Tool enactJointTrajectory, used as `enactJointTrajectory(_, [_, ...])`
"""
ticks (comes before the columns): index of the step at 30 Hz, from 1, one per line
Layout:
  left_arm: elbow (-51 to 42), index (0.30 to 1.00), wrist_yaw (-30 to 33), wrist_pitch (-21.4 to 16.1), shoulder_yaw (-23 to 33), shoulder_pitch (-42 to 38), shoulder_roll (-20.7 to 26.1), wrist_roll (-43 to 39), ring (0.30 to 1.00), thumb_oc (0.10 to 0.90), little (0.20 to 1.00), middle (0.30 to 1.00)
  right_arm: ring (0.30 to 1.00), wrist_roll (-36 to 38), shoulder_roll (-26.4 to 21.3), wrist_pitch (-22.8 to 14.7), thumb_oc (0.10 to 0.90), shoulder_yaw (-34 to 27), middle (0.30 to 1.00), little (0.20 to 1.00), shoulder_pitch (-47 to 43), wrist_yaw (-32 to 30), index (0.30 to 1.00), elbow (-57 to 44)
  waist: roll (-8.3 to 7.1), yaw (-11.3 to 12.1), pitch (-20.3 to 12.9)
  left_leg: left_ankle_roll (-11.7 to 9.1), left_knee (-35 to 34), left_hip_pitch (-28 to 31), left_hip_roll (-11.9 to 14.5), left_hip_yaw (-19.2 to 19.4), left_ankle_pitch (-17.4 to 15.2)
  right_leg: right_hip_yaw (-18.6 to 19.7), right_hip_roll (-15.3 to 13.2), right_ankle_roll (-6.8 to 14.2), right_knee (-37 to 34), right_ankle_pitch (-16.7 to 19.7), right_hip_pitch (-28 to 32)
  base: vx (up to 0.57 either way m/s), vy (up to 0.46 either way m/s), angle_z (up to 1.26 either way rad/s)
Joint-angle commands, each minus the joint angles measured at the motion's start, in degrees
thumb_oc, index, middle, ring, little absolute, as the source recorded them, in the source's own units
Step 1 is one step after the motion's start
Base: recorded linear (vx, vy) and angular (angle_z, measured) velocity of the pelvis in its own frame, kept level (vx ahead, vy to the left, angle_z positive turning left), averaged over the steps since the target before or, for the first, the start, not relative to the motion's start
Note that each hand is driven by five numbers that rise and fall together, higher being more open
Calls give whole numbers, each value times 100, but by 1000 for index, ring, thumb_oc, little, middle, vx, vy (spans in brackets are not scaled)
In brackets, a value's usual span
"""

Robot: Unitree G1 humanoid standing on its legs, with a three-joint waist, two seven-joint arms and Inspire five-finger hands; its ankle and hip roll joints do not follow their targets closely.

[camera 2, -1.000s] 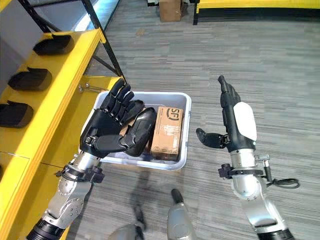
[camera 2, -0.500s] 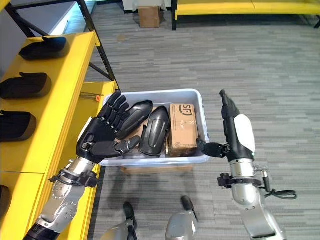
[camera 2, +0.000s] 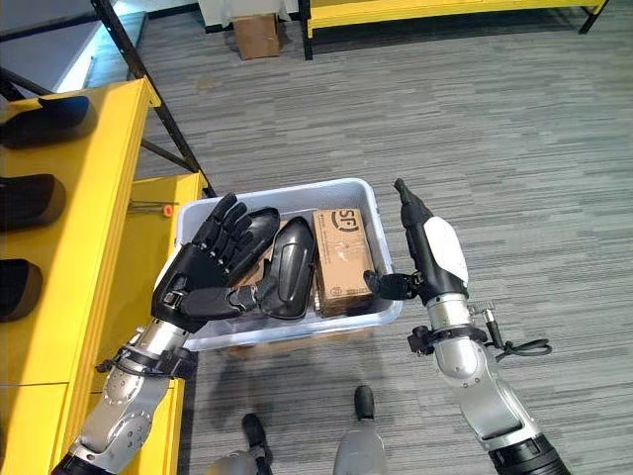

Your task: Move parts from the plastic box to the shelf.

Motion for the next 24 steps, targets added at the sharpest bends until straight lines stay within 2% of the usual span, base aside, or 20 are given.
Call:
enactJointTrajectory(1, [-612, 1000, -220, -469, 69, -492, -84, -229, 1000, 900, 1000, 1000, 1000, 497, -221, -370, 900, -179, 1000, 1000, -1081, 19, 1000, -673, -152, 148, -95, -34, 645, -370, 143, -415, -703, -227, -7, -404, 1140, -1318, -33, 33, 59, 2])
enactJointTrajectory(5, [-562, 1000, -279, -483, -24, -566, -148, -283, 1000, 900, 1000, 1000, 1000, 2270, 57, -175, 900, 133, 1000, 1000, -1597, 658, 1000, -704, -56, 229, 35, -27, 754, -490, 84, -479, -712, -256, -46, -442, 1293, -1386, -134, 30, 46, 6])
enactJointTrajectory(8, [-522, 1000, -351, -522, -29, -580, -165, -334, 1000, 900, 1000, 1000, 1000, 3216, 285, -39, 900, 372, 1000, 1000, -1831, 959, 1000, -553, -15, 306, 126, -13, 816, -559, 49, -553, -713, -289, -77, -464, 1397, -1431, -201, 27, 13, 9])
enactJointTrajectory(13, [-489, 1000, -272, -648, -8, -653, -189, -316, 1000, 900, 1000, 1000, 1000, 3724, 649, 73, 900, 579, 1000, 1000, -2044, 1074, 1000, -341, 18, 414, 283, 2, 893, -739, 16, -673, -701, -325, -90, -482, 1566, -1494, -383, -5, -23, 13])
enactJointTrajectory(18, [-391, 1000, -294, -623, -20, -771, -223, -293, 1000, 900, 1000, 1000, 1000, 4908, 1049, 400, 900, 784, 1000, 1000, -2134, 1218, 1000, -181, 61, 512, 558, 23, 954, -1002, -27, -803, -644, -334, -64, -529, 1766, -1566, -630, -25, -22, 11])
enactJointTrajectory(20, [-378, 1000, -335, -618, -38, -778, -194, -295, 1000, 900, 1000, 1000, 1000, 5140, 1181, 524, 900, 861, 1000, 1000, -2145, 1211, 1000, -39, 77, 562, 652, 29, 935, -1084, -29, -851, -597, -349, -52, -540, 1800, -1583, -689, -23, -26, 12])
enactJointTrajectory(24, [-363, 1000, -331, -706, -85, -821, -142, -267, 1000, 900, 1000, 1000, 1000, 5350, 1302, 483, 900, 947, 1000, 1000, -2186, 1051, 1000, 158, 79, 611, 796, 24, 868, -1202, -23, -895, -510, -371, -29, -546, 1808, -1573, -798, -30, -26, 7])
